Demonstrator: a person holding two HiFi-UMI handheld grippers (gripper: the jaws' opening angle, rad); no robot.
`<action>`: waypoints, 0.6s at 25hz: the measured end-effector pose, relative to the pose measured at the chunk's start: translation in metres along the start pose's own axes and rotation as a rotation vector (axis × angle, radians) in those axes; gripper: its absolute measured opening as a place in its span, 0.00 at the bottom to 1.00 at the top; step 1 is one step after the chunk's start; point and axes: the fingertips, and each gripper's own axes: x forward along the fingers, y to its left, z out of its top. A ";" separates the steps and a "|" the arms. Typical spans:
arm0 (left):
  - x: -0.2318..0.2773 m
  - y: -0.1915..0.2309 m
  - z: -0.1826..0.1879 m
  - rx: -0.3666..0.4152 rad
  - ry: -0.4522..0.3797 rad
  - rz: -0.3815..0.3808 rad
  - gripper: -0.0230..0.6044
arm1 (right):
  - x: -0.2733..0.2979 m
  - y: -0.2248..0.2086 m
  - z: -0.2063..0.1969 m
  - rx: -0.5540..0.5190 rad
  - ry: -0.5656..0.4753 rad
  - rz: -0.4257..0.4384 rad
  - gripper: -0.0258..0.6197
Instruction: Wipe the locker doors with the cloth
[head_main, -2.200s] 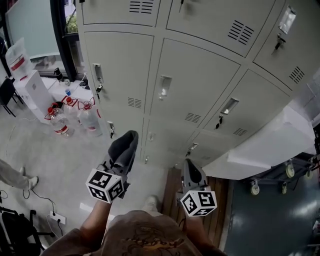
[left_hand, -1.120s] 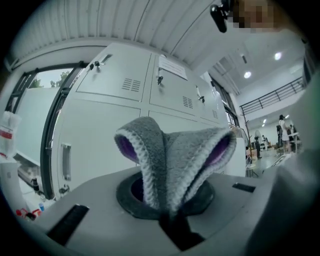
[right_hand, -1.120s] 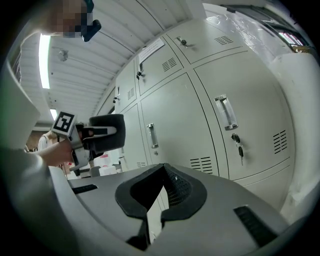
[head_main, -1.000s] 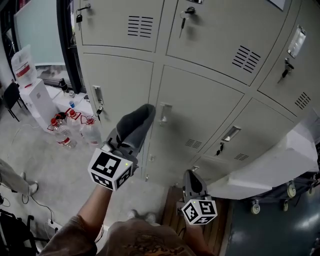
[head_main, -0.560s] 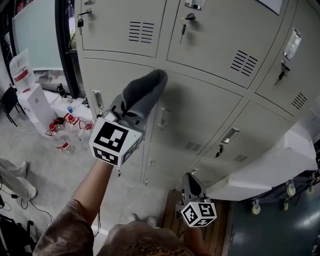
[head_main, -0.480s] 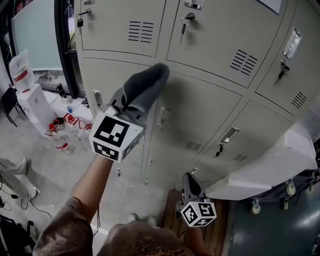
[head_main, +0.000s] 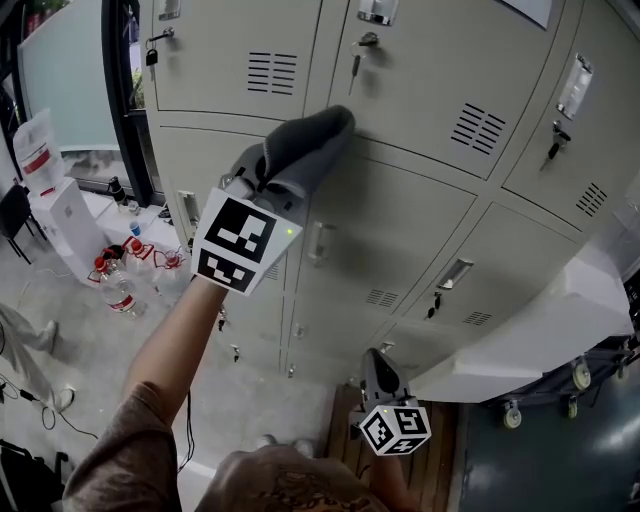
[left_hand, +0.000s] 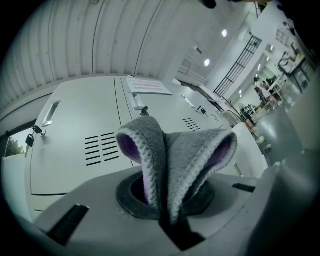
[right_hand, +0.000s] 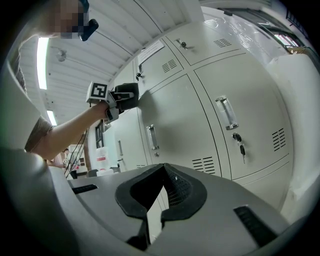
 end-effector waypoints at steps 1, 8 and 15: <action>0.003 -0.002 -0.001 0.006 0.006 -0.009 0.10 | 0.000 0.000 0.001 0.002 -0.002 -0.001 0.04; 0.022 -0.012 -0.013 0.044 0.055 -0.058 0.10 | 0.003 -0.007 0.002 0.008 -0.006 -0.014 0.04; 0.033 -0.018 -0.019 0.065 0.070 -0.069 0.10 | 0.007 -0.012 0.002 0.007 -0.005 -0.023 0.04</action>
